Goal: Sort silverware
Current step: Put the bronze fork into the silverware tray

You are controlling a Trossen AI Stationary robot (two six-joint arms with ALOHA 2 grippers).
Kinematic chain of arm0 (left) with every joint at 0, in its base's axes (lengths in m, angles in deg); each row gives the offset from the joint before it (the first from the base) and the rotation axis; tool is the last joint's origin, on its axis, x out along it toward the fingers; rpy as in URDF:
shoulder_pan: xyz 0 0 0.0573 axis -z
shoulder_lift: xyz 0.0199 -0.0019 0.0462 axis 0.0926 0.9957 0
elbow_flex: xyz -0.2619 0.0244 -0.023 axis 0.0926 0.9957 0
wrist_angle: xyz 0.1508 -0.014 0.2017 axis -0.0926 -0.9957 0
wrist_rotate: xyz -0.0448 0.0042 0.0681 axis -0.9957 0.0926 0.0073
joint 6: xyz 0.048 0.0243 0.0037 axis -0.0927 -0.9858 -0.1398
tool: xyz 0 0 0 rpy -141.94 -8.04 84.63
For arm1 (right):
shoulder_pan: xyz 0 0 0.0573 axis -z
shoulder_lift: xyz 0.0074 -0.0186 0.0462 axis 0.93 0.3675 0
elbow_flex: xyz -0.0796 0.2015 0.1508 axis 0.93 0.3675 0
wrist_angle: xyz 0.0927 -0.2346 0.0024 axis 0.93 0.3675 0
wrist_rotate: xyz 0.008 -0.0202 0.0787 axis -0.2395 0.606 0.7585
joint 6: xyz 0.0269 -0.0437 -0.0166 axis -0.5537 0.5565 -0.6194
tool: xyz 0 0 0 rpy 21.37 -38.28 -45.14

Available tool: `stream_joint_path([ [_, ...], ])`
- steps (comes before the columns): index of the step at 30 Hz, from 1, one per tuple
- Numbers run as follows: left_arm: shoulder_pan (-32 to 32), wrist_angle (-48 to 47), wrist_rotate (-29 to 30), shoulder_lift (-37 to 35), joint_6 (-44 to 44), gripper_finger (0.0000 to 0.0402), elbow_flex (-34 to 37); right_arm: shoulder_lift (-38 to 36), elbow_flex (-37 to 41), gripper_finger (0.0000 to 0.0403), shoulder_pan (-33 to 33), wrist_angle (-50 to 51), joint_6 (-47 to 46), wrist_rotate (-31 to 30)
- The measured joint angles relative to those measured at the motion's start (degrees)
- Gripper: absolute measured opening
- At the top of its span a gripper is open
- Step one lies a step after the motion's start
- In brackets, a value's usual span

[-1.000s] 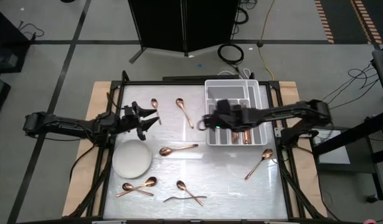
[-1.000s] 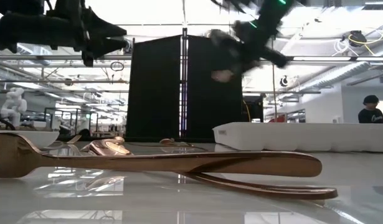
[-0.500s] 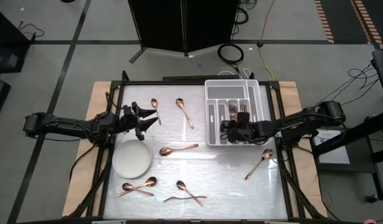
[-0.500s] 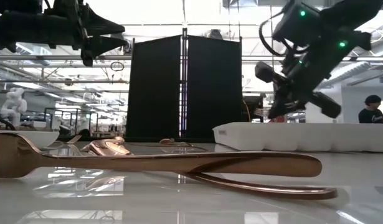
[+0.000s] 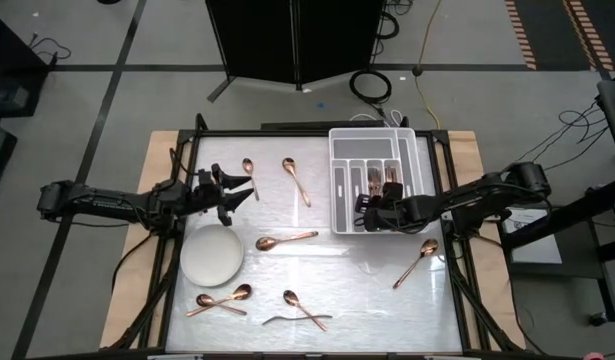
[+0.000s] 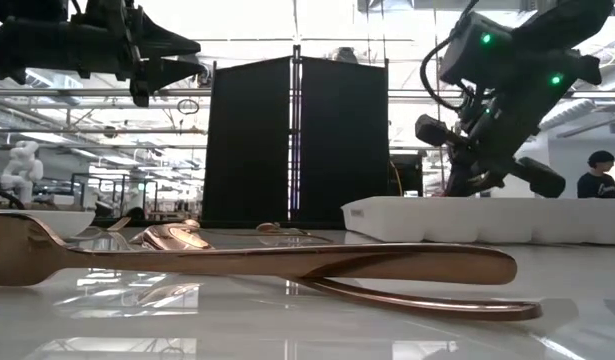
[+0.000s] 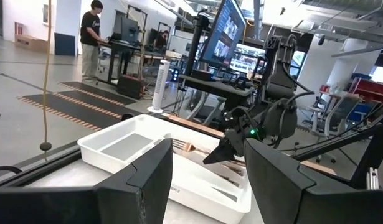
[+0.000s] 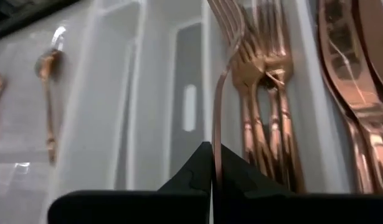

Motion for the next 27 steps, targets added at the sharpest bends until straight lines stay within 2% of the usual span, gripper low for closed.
stream_joint_path([
  [10,0.0,0.2,-0.7,0.0,0.2,0.0196,0.0,1.6,0.0,0.0004,0.3,0.5,1.1,1.7],
  [20,0.0,0.1,-0.9,0.0,0.2,0.0196,0.0,1.6,0.0,0.0061,0.5,4.7,1.4,4.3],
  [27,0.0,-0.2,-0.9,0.0,0.2,0.0196,0.0,-0.7,-3.8,0.0088,2.4,13.1,9.0,4.1],
])
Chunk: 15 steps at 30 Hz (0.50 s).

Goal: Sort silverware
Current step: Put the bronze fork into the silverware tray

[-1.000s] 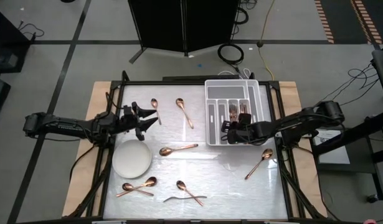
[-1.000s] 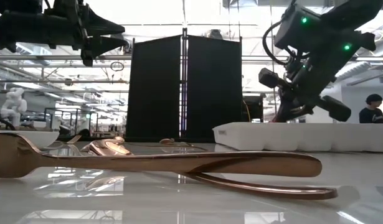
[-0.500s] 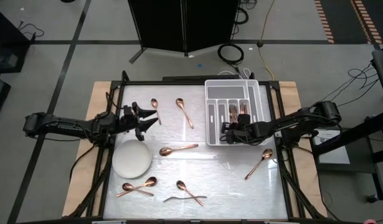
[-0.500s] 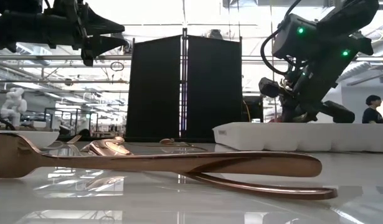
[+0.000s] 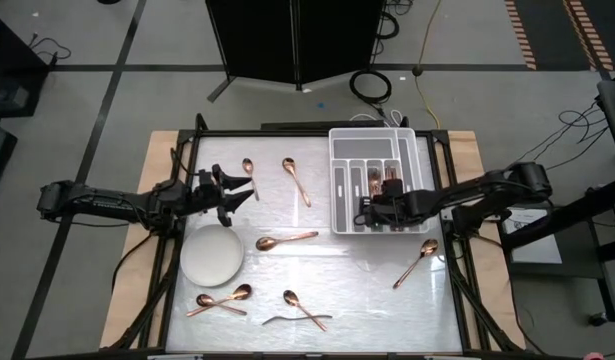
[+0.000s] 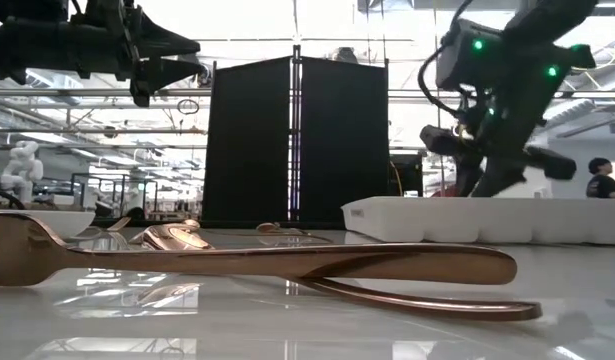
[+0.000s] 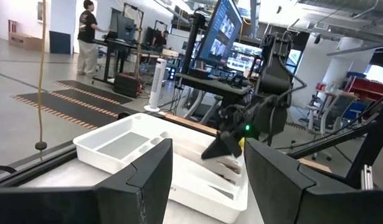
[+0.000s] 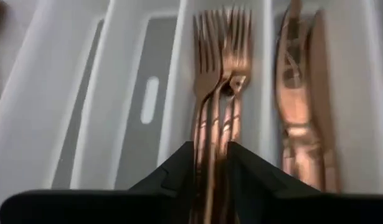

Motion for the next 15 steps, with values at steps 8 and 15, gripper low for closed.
stream_joint_path([
  [8,-0.7,-4.1,-0.2,0.0,-0.6,0.0196,-0.3,-1.1,-10.4,0.0088,1.4,2.2,14.9,-2.3],
  [15,-4.0,-23.2,1.7,0.7,-0.1,0.0196,-5.6,-0.8,-14.5,0.0082,-0.2,-19.2,35.0,-3.0],
])
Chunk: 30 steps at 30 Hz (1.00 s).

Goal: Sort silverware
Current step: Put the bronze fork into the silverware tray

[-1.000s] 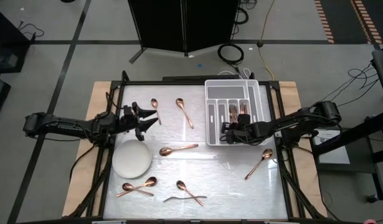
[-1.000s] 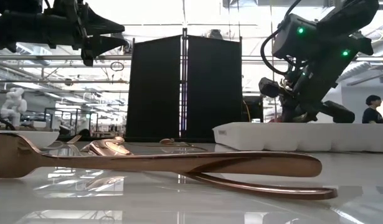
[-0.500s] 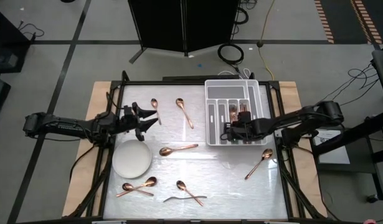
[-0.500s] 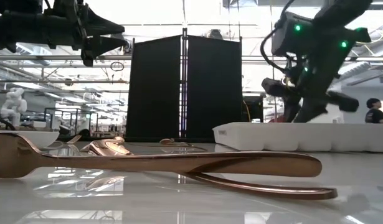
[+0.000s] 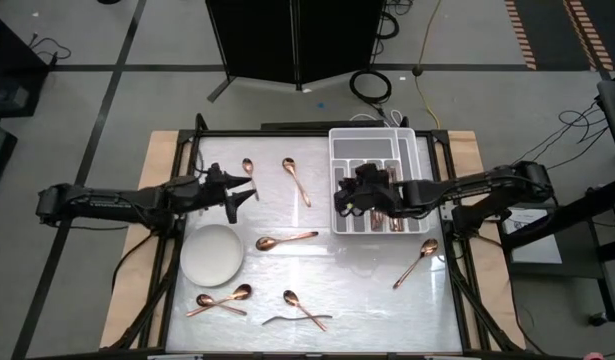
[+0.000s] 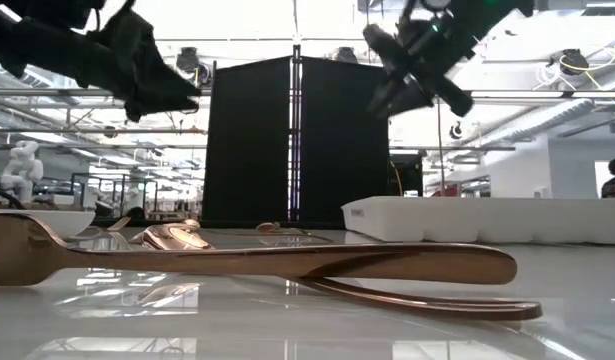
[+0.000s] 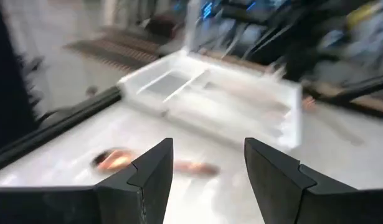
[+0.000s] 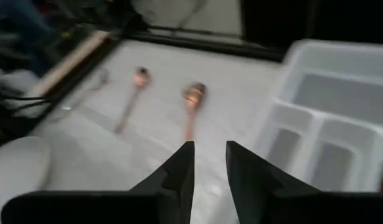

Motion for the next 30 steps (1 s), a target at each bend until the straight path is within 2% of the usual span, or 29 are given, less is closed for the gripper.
stream_joint_path([
  [3,-1.2,-5.1,2.6,0.8,0.0,0.0196,-1.1,0.0,0.0,0.0080,-1.1,-4.9,4.4,0.0],
  [8,-1.6,-5.4,1.9,2.5,-0.3,0.0196,-1.3,2.6,0.1,0.0080,-3.7,-6.7,5.2,-0.1],
  [11,-1.6,-5.4,-4.8,4.0,-3.1,0.0196,-1.3,5.6,0.2,0.0080,-5.6,-9.8,6.4,1.2],
  [15,-1.2,-1.2,-17.4,6.7,-5.9,0.0196,-1.3,10.1,0.2,0.0080,-7.8,-20.0,12.8,8.6],
  [17,-0.4,1.8,-19.8,8.4,-6.6,0.0196,-1.3,12.2,0.2,0.0080,-8.8,-26.5,15.9,12.1],
  [23,1.7,5.6,-19.9,12.4,-10.5,0.0196,-1.3,18.2,0.1,0.0080,-11.5,-44.4,24.5,20.8],
  [26,2.3,6.2,-19.9,13.2,-12.1,0.0196,-1.3,20.1,-1.6,0.0080,-12.4,-45.4,25.3,23.1],
  [30,2.6,6.3,-19.9,13.5,-12.3,0.0196,-1.3,22.3,-7.0,0.0080,-13.4,-41.8,26.7,26.0],
])
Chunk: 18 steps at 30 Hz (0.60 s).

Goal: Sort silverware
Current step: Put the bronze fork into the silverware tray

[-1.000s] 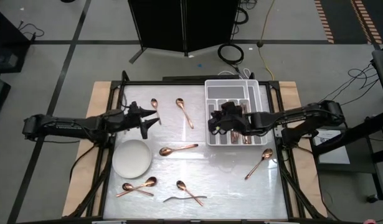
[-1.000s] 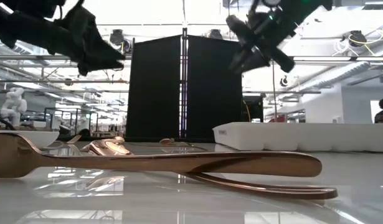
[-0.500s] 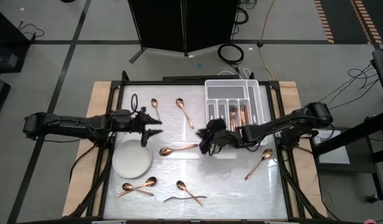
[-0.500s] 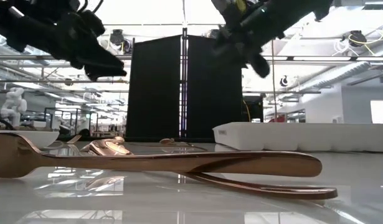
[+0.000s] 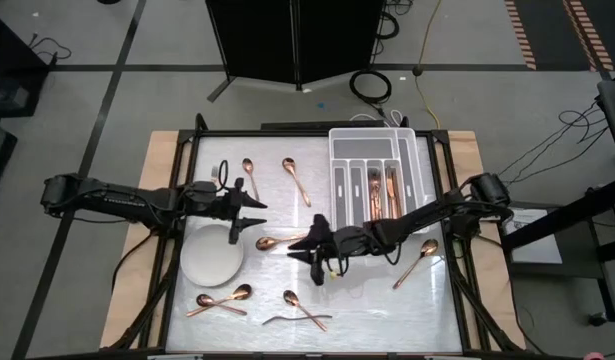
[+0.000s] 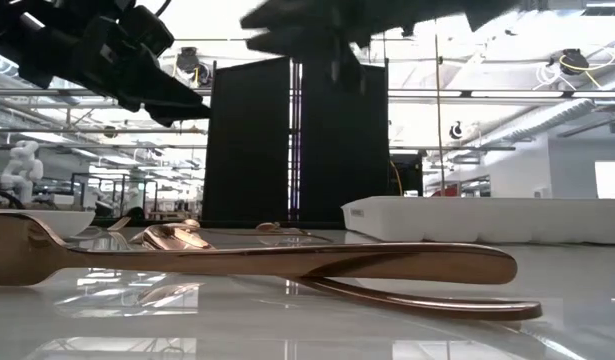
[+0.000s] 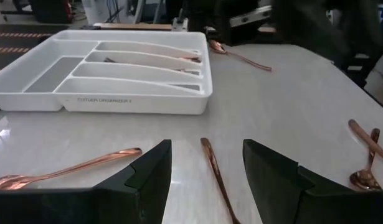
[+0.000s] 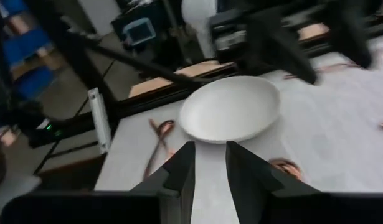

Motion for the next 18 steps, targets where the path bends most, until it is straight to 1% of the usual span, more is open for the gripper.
stream_joint_path([
  [3,0.0,0.0,0.0,0.0,0.0,0.0196,0.0,2.0,-6.2,0.0080,-1.0,6.5,2.2,1.1],
  [7,0.0,0.0,0.0,0.0,0.0,0.0196,0.0,5.4,-16.0,0.0080,-2.7,19.1,5.2,1.1],
  [11,0.0,0.1,0.0,0.0,0.0,0.0196,0.0,9.4,-24.8,0.0080,-4.3,29.0,5.6,1.1],
  [15,0.0,0.3,0.0,0.0,0.0,0.0196,0.0,13.0,-30.7,0.0080,-5.9,33.2,5.6,1.1],
  [18,0.0,0.3,0.0,0.0,0.0,0.0196,0.0,15.7,-33.4,0.0080,-7.2,33.7,5.5,1.1],
])
